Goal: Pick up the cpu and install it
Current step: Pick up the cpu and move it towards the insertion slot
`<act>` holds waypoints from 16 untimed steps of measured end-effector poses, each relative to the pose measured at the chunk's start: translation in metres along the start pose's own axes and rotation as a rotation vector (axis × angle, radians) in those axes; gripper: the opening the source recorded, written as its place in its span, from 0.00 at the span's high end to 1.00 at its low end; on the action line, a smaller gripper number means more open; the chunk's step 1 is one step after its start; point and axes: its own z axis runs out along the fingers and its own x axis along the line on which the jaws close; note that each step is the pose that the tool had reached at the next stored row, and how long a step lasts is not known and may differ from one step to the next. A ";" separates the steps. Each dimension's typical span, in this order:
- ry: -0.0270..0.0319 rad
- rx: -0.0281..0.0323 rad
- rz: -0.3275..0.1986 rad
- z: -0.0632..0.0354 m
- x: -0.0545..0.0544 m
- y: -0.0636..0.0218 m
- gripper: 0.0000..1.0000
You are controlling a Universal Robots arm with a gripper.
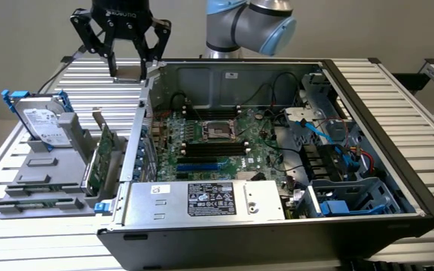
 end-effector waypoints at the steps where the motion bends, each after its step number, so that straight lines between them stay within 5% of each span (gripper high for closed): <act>1: 0.0000 -0.0008 0.000 -0.0001 -0.002 0.0014 0.45; 9: -0.0009 -0.0021 0.000 0.0061 -0.015 0.0182 0.45; 16: -0.0009 -0.0020 0.000 0.0057 -0.020 0.0190 0.45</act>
